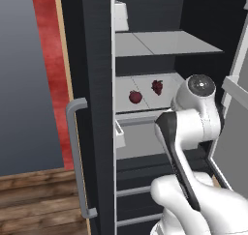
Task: Move the beet and grapes from the top shelf to the second highest shelf to make space. Then, place the pitcher from the counter on the cleared top shelf.
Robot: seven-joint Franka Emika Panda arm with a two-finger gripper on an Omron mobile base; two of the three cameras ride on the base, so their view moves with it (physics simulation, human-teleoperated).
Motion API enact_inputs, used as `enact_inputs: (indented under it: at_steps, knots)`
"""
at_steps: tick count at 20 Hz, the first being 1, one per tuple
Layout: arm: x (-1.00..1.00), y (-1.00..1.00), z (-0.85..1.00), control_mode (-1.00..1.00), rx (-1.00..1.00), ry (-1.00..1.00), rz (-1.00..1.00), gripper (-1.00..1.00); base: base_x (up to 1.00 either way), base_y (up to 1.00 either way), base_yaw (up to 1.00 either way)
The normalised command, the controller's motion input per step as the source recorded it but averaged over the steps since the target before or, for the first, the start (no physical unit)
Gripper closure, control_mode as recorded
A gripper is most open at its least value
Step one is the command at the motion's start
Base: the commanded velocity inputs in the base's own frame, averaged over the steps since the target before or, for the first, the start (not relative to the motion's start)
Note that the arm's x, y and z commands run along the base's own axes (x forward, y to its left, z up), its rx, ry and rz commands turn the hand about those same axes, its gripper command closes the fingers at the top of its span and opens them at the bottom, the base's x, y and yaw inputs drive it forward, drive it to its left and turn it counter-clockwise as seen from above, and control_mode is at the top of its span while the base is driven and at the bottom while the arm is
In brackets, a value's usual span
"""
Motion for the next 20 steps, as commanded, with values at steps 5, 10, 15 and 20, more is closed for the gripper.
enact_inputs:
  at_steps: [5, 10, 15, 20]
  knots:
    - [-0.21, -0.14, 0.25, -1.0, 0.15, 0.0, -0.15, -1.0, 0.0, 0.0, 0.0]
    - [0.0, -0.37, 0.38, -1.0, 0.41, 0.04, -0.07, -1.0, 0.0, 0.0, 0.0]
    - [-0.04, -0.07, 0.03, -1.0, 0.38, -0.01, -0.01, -1.0, 0.0, 0.0, 0.0]
    - [-0.54, 0.02, 0.0, -1.0, 0.07, 0.02, -0.13, -1.0, 0.0, 0.0, 0.0]
